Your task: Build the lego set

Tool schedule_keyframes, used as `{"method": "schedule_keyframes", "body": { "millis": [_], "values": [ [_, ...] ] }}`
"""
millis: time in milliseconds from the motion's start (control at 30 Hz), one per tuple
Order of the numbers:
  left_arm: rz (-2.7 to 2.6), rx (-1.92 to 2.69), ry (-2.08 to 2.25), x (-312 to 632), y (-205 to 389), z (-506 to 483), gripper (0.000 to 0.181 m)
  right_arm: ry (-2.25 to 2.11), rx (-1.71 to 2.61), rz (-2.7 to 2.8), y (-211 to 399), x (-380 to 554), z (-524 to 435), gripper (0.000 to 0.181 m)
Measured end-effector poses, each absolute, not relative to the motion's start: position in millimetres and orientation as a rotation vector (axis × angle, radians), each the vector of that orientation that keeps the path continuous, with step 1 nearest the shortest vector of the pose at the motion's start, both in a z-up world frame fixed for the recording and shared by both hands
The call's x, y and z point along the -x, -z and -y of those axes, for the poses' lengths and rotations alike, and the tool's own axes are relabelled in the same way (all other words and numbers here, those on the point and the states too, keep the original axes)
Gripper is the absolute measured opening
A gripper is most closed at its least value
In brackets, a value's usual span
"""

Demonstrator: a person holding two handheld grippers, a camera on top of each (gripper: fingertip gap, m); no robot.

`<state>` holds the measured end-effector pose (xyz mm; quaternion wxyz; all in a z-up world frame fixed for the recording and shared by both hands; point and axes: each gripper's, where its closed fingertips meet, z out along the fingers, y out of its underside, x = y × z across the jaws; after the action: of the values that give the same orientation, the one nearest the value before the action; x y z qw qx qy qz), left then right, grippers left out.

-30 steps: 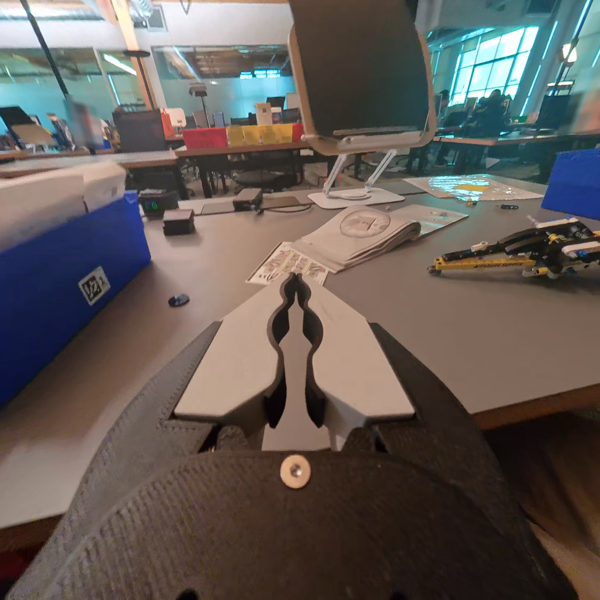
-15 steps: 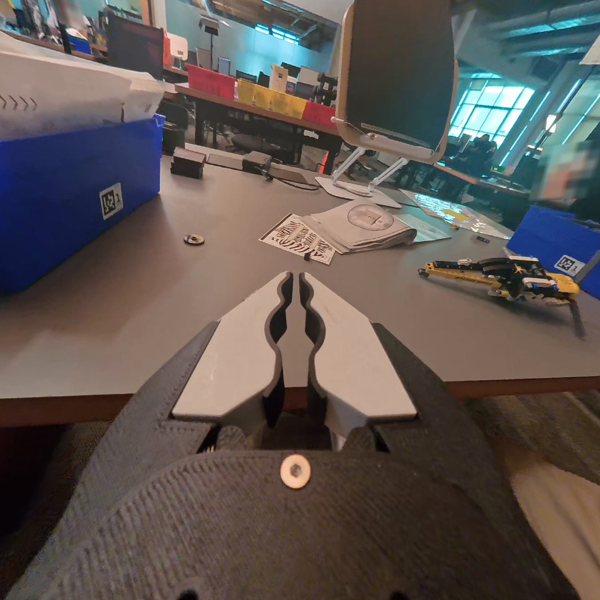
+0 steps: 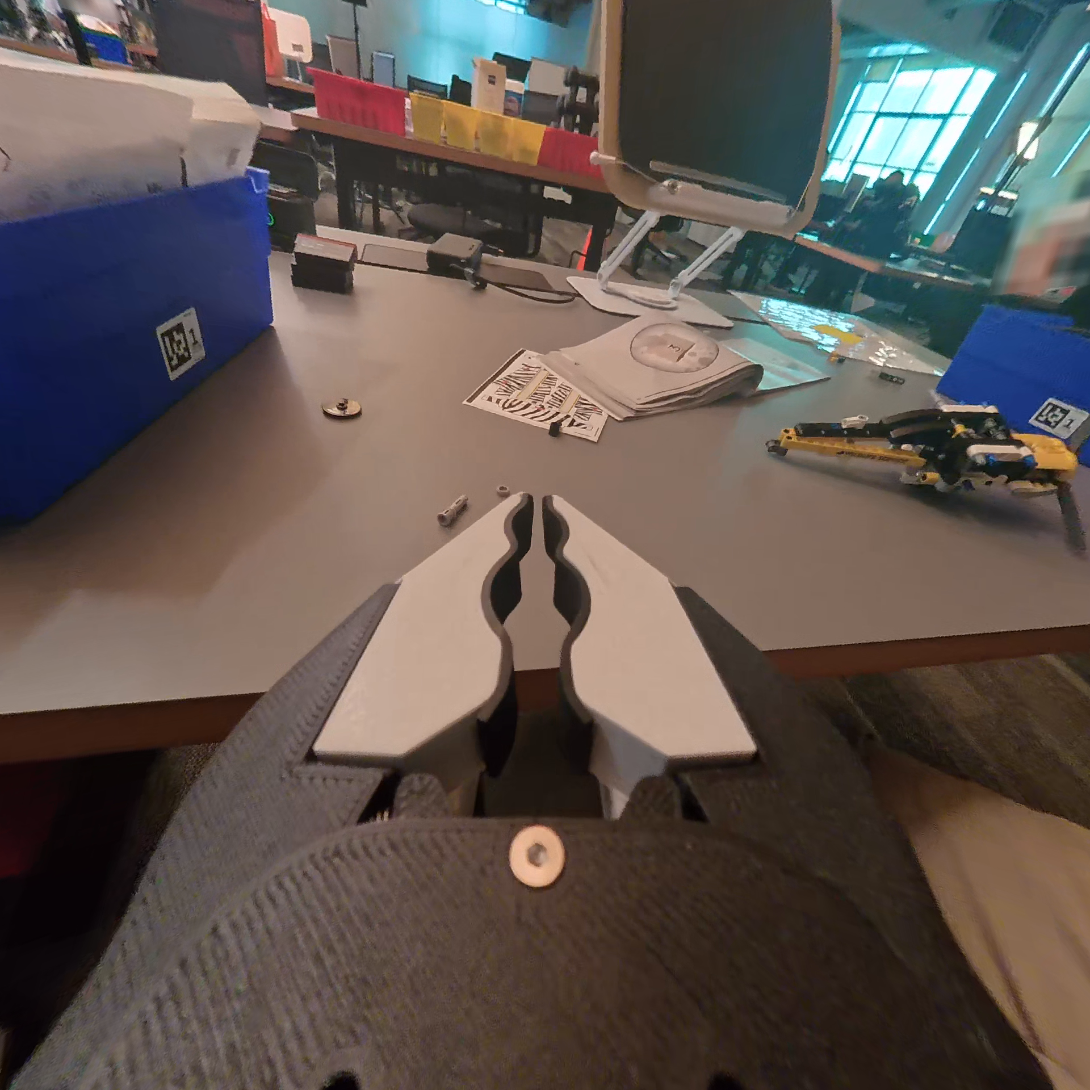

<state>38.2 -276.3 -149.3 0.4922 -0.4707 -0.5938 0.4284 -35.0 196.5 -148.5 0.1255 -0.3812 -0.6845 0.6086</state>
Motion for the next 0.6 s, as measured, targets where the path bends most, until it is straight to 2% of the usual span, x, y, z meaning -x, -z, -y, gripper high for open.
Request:
{"method": "schedule_keyframes", "body": {
  "millis": [467, 600],
  "values": [
    [1.371, 1.243, -0.976, -36, 148, 238, 0.002, -1.772, 1.03, 2.007, 150, 32, -178, 0.05],
    [1.377, 1.207, -0.797, -28, 158, 222, 0.011, -1.73, 0.997, 1.984, 152, 38, -179, 0.05]
  ]
}}
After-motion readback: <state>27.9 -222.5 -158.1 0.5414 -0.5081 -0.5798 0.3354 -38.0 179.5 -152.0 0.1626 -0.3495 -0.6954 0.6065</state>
